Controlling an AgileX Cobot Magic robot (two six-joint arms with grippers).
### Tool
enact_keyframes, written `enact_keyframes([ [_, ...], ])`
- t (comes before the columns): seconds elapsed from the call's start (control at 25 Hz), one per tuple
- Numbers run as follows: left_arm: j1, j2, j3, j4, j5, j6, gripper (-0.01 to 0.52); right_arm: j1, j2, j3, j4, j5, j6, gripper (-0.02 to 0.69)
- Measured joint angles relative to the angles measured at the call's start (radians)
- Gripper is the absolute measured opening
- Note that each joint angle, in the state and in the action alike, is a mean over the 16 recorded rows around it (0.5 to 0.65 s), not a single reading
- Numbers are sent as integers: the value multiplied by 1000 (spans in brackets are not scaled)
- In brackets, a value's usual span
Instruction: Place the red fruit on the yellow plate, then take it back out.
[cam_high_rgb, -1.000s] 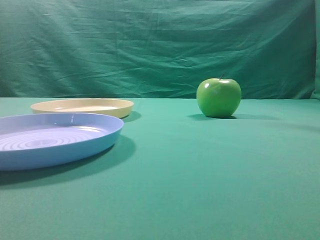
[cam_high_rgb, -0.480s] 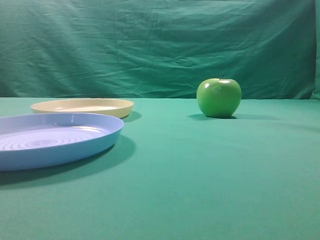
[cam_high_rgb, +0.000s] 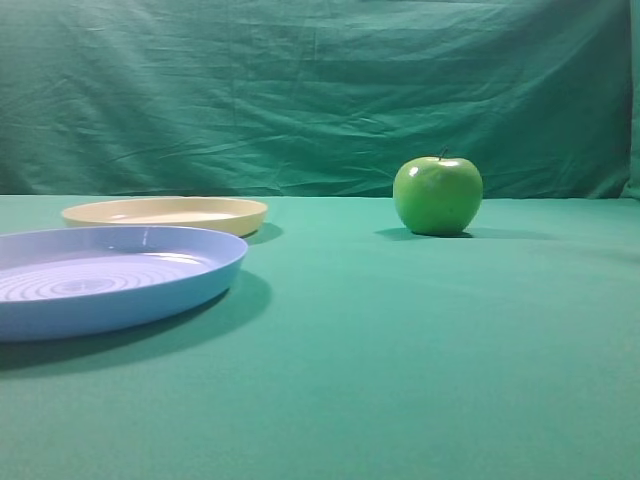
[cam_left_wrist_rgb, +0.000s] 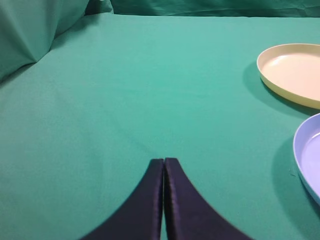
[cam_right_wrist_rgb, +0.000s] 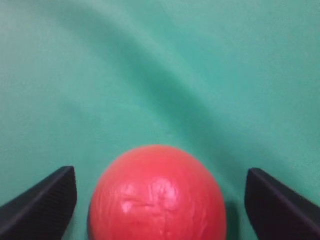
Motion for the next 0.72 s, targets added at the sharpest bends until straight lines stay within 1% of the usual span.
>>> enact_keyframes([
  [0.08, 0, 0, 0, 0, 0, 0, 0, 0, -32, -38, 0, 59, 0, 571],
  [0.16, 0, 0, 0, 0, 0, 0, 0, 0, -71, -77, 0, 122, 1, 522],
  [0.28, 0, 0, 0, 0, 0, 0, 0, 0, -140, -135, 0, 215, 1, 418],
  [0.52, 0, 0, 0, 0, 0, 0, 0, 0, -301, -218, -1, 387, 3, 183],
  [0.64, 0, 0, 0, 0, 0, 0, 0, 0, -390, -240, -1, 457, 4, 92],
  [0.72, 0, 0, 0, 0, 0, 0, 0, 0, -452, -247, 3, 495, 6, 46],
])
